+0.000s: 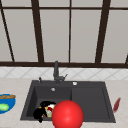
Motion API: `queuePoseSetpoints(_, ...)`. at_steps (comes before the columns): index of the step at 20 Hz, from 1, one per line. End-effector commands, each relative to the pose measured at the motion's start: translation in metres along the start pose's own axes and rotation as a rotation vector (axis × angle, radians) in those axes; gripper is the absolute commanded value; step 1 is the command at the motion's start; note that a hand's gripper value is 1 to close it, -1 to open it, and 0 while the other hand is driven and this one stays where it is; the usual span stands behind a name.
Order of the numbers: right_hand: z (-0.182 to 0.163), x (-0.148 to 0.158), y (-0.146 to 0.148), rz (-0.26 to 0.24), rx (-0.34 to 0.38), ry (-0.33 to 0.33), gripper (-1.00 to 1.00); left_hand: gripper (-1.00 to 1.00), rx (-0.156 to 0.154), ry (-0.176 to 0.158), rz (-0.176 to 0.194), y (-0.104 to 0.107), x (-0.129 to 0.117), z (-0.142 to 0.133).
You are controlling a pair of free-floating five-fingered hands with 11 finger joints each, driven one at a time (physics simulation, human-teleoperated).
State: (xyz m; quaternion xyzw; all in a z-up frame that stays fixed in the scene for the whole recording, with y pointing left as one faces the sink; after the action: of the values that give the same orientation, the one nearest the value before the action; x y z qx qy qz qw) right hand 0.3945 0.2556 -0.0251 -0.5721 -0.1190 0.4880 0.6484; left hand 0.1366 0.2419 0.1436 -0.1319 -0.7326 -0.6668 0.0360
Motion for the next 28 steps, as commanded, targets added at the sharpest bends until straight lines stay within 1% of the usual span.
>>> queuePoseSetpoints(1, 0.009, 0.017, 0.01, -0.004, -0.027, 0.011, -1.0, 0.0, 0.0, 0.0, 0.0, 0.0, 0.0, 0.0)
queuePoseSetpoints(3, 0.009, 0.018, 0.01, 0.012, -0.016, 0.009, -1.0, 0.0, 0.0, 0.0, 0.0, 0.0, 0.0, 0.0)
queuePoseSetpoints(4, 0.008, 0.012, 0.01, 0.008, -0.021, -0.009, -1.0, 0.0, 0.0, 0.0, 0.0, 0.0, 0.0, 0.0)
queuePoseSetpoints(5, 0.009, 0.012, 0.011, -0.012, -0.037, -0.004, -1.0, 0.0, 0.0, 0.0, 0.0, 0.0, 0.0, 0.0)
queuePoseSetpoints(6, 0.01, 0.012, 0.011, -0.019, -0.04, -0.016, -1.0, 0.0, 0.0, 0.0, 0.0, 0.0, 0.0, 0.0)
queuePoseSetpoints(7, 0.01, 0.011, 0.012, -0.014, -0.042, -0.039, -1.0, 0.0, 0.0, 0.0, 0.0, 0.0, 0.0, 0.0)
queuePoseSetpoints(8, 0.011, 0.014, 0.013, 0.003, -0.032, -0.076, -1.0, 0.0, 0.0, 0.0, 0.0, 0.0, 0.0, 0.0)
queuePoseSetpoints(9, 0.013, 0.013, 0.015, 0.004, -0.022, -0.112, -1.0, 0.0, 0.0, 0.0, 0.0, 0.0, 0.0, 0.0)
queuePoseSetpoints(10, 0.014, 0.013, 0.02, -0.006, -0.02, -0.144, -1.0, 0.0, 0.0, 0.0, 0.0, 0.0, 0.0, 0.0)
queuePoseSetpoints(11, 0.013, 0.016, 0.025, -0.026, -0.024, -0.161, -1.0, 0.0, 0.0, 0.0, 0.0, 0.0, 0.0, 0.0)
queuePoseSetpoints(12, 0.014, 0.021, 0.032, -0.055, -0.031, -0.171, -1.0, 0.0, 0.0, 0.0, 0.0, 0.0, 0.0, 0.0)
queuePoseSetpoints(13, 0.014, 0.025, 0.037, -0.073, -0.043, -0.177, -1.0, 0.0, 0.0, 0.0, 0.0, 0.0, 0.0, 0.0)
queuePoseSetpoints(16, 0.019, 0.031, 0.048, -0.101, -0.071, -0.183, -1.0, 0.0, 0.0, 0.0, 0.0, 0.0, 0.0, 0.0)
queuePoseSetpoints(17, 0.022, 0.036, 0.058, -0.093, -0.083, -0.182, -1.0, 0.0, 0.0, 0.0, 0.0, 0.0, 0.0, 0.0)
queuePoseSetpoints(18, 0.024, 0.043, 0.063, -0.077, -0.081, -0.189, -1.0, 0.0, 0.0, 0.0, 0.0, 0.0, 0.0, 0.0)
queuePoseSetpoints(19, 0.024, 0.045, 0.063, -0.051, -0.082, -0.198, -1.0, 0.0, 0.0, 0.0, 0.0, 0.0, 0.0, 0.0)
queuePoseSetpoints(20, 0.024, 0.051, 0.062, -0.011, -0.103, -0.196, -1.0, 0.0, 0.0, 0.0, 0.0, 0.0, 0.0, 0.0)
queuePoseSetpoints(22, 0.025, 0.051, 0.063, -0.009, -0.108, -0.218, -1.0, 0.0, 0.0, 0.0, 0.0, 0.0, 0.0, 0.0)
queuePoseSetpoints(24, 0.014, 0.055, 0.063, 0.045, -0.112, -0.25, -1.0, 0.0, 0.0, 0.0, 0.0, 0.0, 0.0, 0.0)
queuePoseSetpoints(26, 0.01, 0.062, 0.069, 0.073, -0.144, -0.247, -1.0, 0.0, 0.0, 0.0, 0.0, 0.0, 0.0, 0.0)
queuePoseSetpoints(28, 0.005, 0.066, 0.066, 0.095, -0.188, -0.226, -1.0, 0.0, 0.0, 0.0, 0.0, 0.0, 0.0, 0.0)
